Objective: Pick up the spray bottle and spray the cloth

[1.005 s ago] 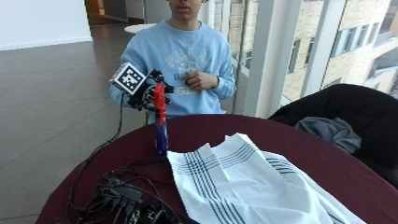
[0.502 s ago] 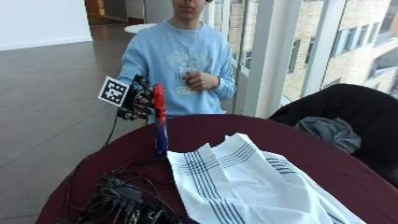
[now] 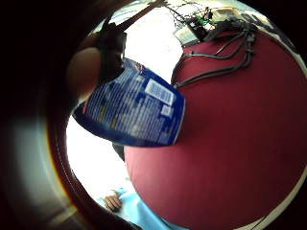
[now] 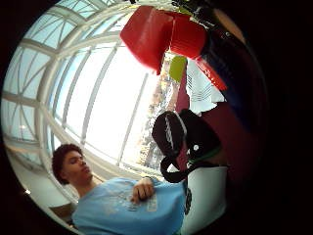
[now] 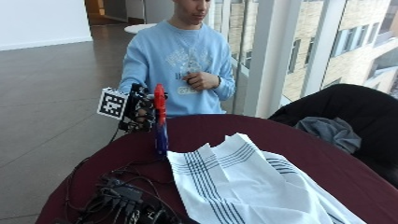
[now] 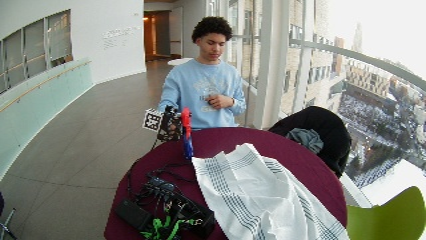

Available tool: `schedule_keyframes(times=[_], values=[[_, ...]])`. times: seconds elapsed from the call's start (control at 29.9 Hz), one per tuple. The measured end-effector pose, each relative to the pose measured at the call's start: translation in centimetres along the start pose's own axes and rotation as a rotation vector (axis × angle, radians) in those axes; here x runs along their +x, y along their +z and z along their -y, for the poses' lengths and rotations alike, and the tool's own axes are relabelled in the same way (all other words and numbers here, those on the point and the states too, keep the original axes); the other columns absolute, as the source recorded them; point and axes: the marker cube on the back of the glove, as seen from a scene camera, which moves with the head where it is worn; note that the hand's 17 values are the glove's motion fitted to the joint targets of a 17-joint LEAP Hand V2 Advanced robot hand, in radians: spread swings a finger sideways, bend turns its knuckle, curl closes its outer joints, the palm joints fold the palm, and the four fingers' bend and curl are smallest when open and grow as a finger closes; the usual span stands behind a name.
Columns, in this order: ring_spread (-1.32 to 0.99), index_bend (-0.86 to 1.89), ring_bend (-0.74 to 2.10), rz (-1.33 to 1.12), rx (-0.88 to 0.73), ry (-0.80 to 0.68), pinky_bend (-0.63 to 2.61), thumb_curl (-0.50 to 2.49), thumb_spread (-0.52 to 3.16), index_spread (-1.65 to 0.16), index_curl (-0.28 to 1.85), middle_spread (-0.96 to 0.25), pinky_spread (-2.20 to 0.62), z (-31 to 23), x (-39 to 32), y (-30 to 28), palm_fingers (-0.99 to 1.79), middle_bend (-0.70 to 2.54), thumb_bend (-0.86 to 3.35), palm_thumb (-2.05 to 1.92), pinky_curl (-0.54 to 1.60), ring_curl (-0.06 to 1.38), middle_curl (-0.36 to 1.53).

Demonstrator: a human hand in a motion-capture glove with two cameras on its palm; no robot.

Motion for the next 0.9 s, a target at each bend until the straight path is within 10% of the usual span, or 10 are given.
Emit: schedule_keyframes(times=[0.9], values=[[-0.02, 0.2, 0.36, 0.08, 0.15, 0.016, 0.18, 0.37, 1.12, -0.31, 0.26, -0.06, 0.23, 3.2, 2.2, 4.1, 0.8, 0.32, 0.13, 0.76, 0.33, 0.34, 0.43]])
